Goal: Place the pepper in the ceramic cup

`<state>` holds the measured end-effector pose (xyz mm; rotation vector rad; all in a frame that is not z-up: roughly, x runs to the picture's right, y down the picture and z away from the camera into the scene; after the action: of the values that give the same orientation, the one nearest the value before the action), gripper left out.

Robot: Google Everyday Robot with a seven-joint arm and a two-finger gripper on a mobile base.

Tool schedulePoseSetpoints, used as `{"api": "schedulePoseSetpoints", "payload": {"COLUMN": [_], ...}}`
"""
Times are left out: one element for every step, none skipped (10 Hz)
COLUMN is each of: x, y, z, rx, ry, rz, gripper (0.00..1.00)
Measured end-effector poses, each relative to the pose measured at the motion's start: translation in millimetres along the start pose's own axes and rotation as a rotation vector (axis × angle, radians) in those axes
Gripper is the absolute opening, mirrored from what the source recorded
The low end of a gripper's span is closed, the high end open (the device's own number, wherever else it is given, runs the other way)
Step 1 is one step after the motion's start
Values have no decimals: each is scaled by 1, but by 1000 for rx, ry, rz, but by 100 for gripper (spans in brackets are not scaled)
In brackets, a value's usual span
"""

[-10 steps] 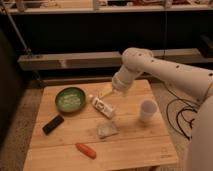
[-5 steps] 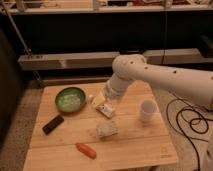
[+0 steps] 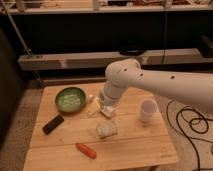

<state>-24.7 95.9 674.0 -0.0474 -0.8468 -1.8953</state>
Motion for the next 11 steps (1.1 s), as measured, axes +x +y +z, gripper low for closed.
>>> {"api": "schedulePoseSetpoints", "payload": {"x": [-3, -5, -7, -10, -12, -12, -12, -13, -15, -18, -21], "y": [-15, -24, -29, -37, -50, -60, -72, -78, -86, -95, -95], "z": [8, 16, 22, 29, 37, 45, 52, 59, 66, 72, 78], "rx": [-14, -29, -42, -58, -72, -91, -103, -121, -133, -131, -134], "ry": [8, 15, 19, 24, 28, 30, 32, 33, 37, 40, 43], "rz": [-37, -72, -95, -116, -136, -163, -194, -234, -272, -287, -287], "gripper": [80, 80, 80, 80, 80, 80, 80, 80, 80, 80, 80]}}
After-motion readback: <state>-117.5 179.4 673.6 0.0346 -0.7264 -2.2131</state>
